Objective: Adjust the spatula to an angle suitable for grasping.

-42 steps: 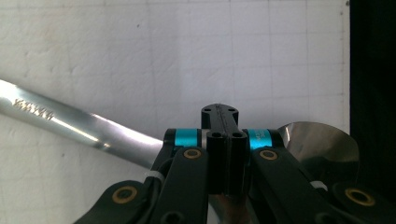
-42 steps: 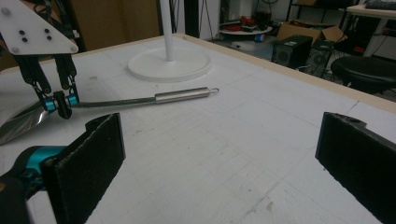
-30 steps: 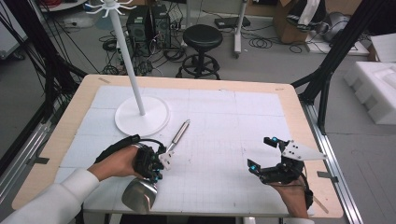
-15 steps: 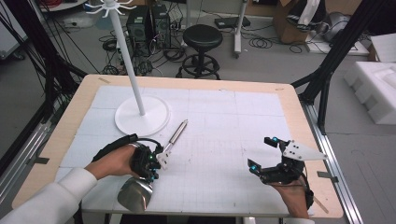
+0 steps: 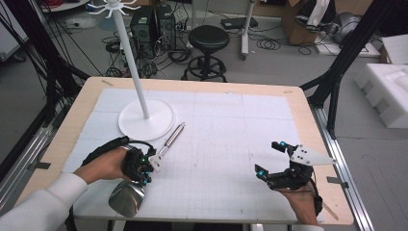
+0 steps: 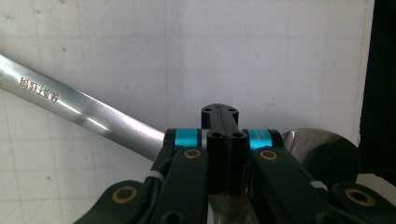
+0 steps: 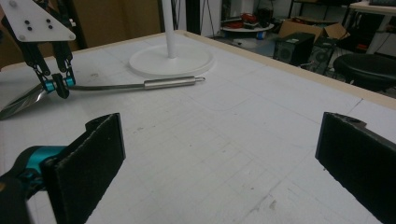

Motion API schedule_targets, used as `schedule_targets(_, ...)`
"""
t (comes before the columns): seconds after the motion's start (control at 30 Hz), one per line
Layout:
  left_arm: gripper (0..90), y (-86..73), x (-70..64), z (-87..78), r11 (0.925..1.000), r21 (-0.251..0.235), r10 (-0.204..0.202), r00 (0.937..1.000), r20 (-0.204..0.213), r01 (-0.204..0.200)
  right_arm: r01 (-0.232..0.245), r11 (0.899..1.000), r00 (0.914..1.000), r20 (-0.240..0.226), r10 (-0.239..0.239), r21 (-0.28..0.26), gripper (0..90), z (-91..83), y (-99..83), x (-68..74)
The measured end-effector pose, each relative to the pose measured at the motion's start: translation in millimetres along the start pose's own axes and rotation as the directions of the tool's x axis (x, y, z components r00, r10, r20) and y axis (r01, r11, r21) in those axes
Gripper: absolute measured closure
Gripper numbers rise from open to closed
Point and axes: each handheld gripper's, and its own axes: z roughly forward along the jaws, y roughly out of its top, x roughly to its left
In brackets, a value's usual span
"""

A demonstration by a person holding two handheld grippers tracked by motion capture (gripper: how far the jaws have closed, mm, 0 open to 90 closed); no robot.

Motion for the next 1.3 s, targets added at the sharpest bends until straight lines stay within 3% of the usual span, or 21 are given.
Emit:
schedule_targets(0.47, 89.9, -19.7, 1.2, -0.6, 0.9994, 0.025, -0.023, 0.9996, -0.015, 0.024, -0.001, 1.0, 1.0, 0.0, 0.001, 0.005, 0.4, 0.8, -0.8, 0.5)
schedule_targets(0.77, 89.9, -39.5, 5.3, -5.1, 0.9964, 0.041, -0.073, 0.9967, -0.035, 0.074, 0.0, 1.0, 1.0, 0.001, 0.0, 0.006, 0.4, 0.5, -0.3, 0.3)
schedule_targets(1.3, 89.8, -62.5, 9.4, -10.2, 0.9911, 0.062, -0.114, 0.9912, -0.067, 0.118, 0.0, 1.0, 1.0, 0.001, 0.0, 0.008, 0.4, 1.2, -1.0, 0.4)
